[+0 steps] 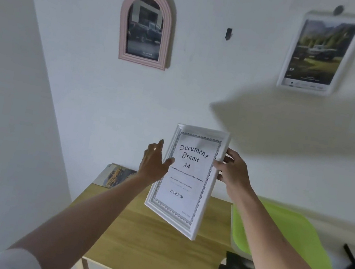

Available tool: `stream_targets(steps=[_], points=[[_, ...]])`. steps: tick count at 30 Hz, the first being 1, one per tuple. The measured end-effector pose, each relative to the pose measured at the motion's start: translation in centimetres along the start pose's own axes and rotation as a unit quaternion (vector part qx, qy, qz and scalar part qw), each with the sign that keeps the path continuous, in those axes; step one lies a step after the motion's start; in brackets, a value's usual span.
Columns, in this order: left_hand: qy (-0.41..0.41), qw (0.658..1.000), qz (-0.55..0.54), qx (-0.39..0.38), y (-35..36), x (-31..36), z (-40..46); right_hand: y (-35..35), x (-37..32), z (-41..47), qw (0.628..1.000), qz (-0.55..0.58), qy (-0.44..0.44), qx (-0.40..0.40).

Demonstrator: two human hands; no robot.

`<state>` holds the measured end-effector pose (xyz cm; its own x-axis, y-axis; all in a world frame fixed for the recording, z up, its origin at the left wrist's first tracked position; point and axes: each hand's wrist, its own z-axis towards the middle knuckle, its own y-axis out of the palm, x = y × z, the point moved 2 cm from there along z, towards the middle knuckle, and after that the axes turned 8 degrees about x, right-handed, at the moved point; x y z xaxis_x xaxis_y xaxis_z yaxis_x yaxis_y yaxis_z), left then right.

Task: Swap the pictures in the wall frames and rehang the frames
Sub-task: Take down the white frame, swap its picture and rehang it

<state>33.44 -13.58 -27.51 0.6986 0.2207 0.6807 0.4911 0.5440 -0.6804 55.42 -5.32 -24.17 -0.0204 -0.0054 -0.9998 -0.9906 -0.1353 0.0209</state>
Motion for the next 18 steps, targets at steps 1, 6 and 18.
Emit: stream_targets(steps=[1,6,18], points=[[-0.009,1.000,-0.005,-0.008,-0.4,0.1,0.8,-0.4,-0.3,0.4,1.000,0.004,-0.007,0.000],[0.001,0.995,-0.087,-0.048,-1.8,0.6,4.8,-1.5,-2.7,2.5,0.998,0.046,-0.036,-0.007],[0.011,0.952,-0.305,-0.022,-5.8,5.2,15.3,0.9,-10.9,10.5,0.962,-0.107,-0.244,0.059]])
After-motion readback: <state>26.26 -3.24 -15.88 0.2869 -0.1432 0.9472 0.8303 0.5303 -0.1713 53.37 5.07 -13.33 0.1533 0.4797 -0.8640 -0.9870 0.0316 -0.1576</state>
